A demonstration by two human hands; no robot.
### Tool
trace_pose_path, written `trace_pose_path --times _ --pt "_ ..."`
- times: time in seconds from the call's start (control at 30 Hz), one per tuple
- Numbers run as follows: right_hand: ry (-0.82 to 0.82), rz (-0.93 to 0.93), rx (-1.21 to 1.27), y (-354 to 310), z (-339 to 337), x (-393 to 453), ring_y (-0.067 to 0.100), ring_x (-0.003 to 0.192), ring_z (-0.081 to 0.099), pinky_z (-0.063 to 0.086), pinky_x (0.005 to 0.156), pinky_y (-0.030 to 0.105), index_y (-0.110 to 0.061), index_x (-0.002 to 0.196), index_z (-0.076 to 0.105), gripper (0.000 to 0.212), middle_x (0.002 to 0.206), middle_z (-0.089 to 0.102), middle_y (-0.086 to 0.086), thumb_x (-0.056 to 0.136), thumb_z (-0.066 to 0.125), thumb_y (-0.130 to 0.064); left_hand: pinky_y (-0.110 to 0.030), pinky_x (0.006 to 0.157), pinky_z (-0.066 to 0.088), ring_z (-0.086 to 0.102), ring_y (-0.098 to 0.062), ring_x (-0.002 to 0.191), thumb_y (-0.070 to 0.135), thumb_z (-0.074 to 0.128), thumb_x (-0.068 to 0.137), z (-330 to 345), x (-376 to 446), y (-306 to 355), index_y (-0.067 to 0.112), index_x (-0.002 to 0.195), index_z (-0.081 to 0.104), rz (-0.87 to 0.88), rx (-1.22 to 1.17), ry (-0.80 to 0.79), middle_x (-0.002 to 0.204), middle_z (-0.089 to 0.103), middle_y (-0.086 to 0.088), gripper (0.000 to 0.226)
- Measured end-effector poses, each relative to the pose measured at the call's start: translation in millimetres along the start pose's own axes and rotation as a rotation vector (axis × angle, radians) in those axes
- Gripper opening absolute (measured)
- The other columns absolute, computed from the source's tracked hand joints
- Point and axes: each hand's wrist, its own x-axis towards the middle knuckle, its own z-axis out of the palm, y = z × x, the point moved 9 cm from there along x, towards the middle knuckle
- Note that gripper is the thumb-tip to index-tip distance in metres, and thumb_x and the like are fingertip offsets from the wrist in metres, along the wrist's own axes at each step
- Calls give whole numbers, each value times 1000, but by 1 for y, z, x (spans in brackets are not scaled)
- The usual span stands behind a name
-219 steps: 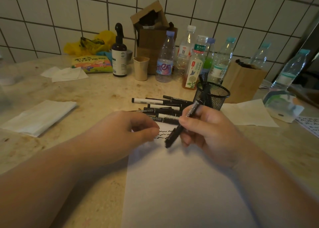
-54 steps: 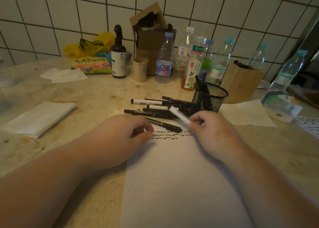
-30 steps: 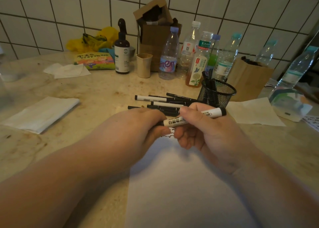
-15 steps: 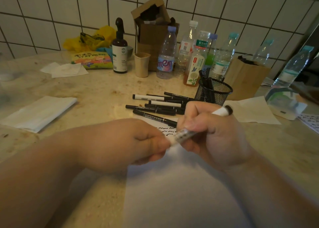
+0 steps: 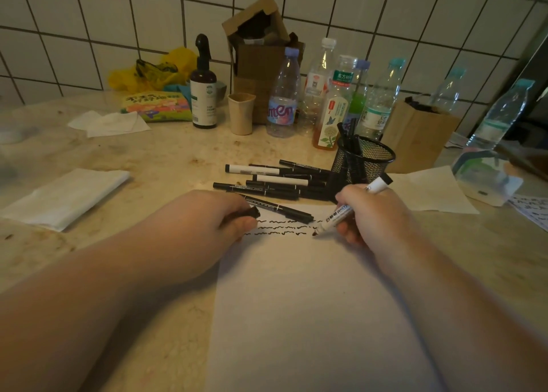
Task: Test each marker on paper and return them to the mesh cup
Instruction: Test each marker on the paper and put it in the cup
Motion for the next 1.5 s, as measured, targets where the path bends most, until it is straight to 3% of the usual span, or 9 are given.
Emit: trace_pose_path --times 0.13,0.4,0.83,1.17,1.37,1.5 --pt "-4 0 10 1 1 1 16 41 50 46 45 26 -8 71 64 21 48 59 5 88 57 -18 -27 76 52 58 0 80 50 48 93 -1 1 -5 36 105 65 -25 -4 19 88 66 16 25" --pt "-35 -58 33 -4 6 -1 19 46 53 45 45 28 9 89 63 25 55 62 12 89 57 -15 -27 77 51 58 -2 83 51 48 93 -1 0 -7 34 106 66 -28 26 22 93 67 16 27" --pt "7 -30 23 1 1 3 14 40 51 45 38 22 -1 85 65 19 51 60 7 90 57 -18 -25 74 49 56 0 81 51 49 93 1 2 -8 36 102 65 -36 29 2 92 67 16 24" --pt "55 -11 6 0 -7 2 13 39 51 45 38 22 -2 81 64 19 50 59 7 89 56 -18 -14 63 41 54 4 77 53 50 92 2 3 -9 37 104 65 -36 18 10 87 63 19 26" --pt "-35 29 272 0 3 -5 15 46 49 39 49 27 -7 76 63 23 53 58 7 94 59 -20 -17 70 46 55 3 80 52 51 92 1 0 -5 37 108 66 -20 0 -4 92 66 17 27" --pt "-237 -50 413 -12 22 -13 16 45 36 26 48 29 -9 72 62 28 51 47 7 95 61 -24 -27 81 51 58 -1 87 54 51 91 1 -1 -3 39 112 65 -11 2 -16 102 67 17 30"
